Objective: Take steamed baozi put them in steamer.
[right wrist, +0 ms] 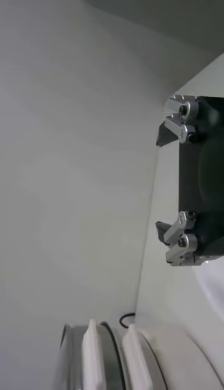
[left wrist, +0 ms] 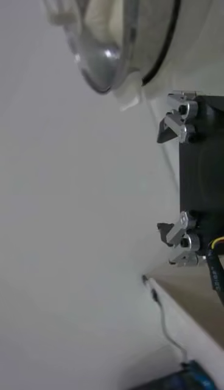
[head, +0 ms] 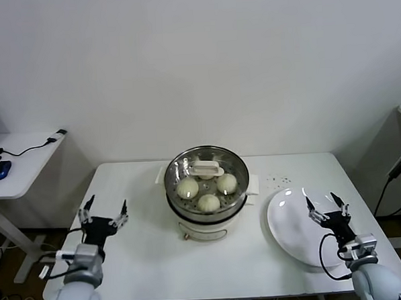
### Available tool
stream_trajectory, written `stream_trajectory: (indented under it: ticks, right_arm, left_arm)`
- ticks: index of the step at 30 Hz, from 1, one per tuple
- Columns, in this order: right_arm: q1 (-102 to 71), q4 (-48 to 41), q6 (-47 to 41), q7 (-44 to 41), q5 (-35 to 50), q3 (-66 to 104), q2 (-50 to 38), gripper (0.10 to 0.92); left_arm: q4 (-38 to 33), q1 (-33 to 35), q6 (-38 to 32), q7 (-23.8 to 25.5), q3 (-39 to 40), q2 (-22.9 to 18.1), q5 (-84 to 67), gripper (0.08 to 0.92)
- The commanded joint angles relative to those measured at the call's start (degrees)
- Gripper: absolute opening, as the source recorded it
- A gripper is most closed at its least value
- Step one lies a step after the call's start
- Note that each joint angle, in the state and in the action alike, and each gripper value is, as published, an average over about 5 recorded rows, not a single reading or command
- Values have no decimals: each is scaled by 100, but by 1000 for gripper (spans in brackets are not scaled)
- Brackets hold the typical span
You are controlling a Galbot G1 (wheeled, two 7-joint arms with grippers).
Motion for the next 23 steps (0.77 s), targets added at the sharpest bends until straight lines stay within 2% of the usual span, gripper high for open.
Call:
stream_trajectory:
  ticks: [1,13,23]
  right_arm:
    - [-128,233,-160,-201,49,8,34,823]
    - [-161,244,-212,-199,277,8,-97,823]
    - [-133,188,-195,-244,356,5,-73,823]
  left_arm:
    - [488,788,-2008,36,-1021,-594,-1716,823]
    - [439,870,-2057,336,-1098,-662,-1117,823]
    - [367,928,-2050,262,-1115,-649,-968,823]
